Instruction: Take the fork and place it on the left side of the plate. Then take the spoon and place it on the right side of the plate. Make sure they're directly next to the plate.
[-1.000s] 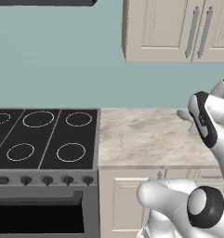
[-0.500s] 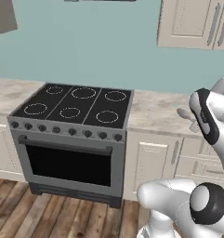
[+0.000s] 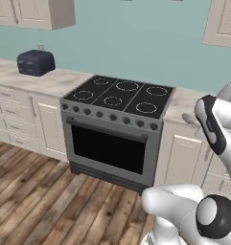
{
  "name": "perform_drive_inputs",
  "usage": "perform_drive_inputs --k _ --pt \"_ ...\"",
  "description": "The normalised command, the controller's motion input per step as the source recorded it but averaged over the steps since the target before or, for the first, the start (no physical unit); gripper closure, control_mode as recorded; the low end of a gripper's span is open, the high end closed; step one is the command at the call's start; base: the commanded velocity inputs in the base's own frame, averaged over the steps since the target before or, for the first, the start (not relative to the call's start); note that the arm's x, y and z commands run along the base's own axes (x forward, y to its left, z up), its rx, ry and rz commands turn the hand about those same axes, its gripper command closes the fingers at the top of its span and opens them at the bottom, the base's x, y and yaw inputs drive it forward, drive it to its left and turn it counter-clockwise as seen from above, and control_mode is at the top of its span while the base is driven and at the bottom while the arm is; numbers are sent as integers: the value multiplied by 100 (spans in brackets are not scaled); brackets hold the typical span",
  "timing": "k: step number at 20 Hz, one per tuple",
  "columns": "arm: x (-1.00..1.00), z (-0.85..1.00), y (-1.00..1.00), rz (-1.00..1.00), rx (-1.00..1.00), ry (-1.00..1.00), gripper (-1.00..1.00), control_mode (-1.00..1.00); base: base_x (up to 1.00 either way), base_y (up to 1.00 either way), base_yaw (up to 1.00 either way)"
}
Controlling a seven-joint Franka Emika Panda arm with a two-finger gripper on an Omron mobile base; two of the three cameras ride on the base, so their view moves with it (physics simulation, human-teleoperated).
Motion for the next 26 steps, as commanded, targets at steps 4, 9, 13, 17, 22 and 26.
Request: perform_drive_inputs --k 4,9,13,17,22,26 --pt "0 0 0 0 0 0 100 100 -80 88 39" --pt "0 0 0 0 0 0 100 100 -68 98 44" --pt "0 0 0 0 0 0 100 100 -64 99 46" --pt "0 0 0 0 0 0 100 100 -78 83 42" --pt "0 0 0 0 0 0 100 100 -99 52 36" --pt "0 0 0 0 0 0 100 100 -100 34 33"
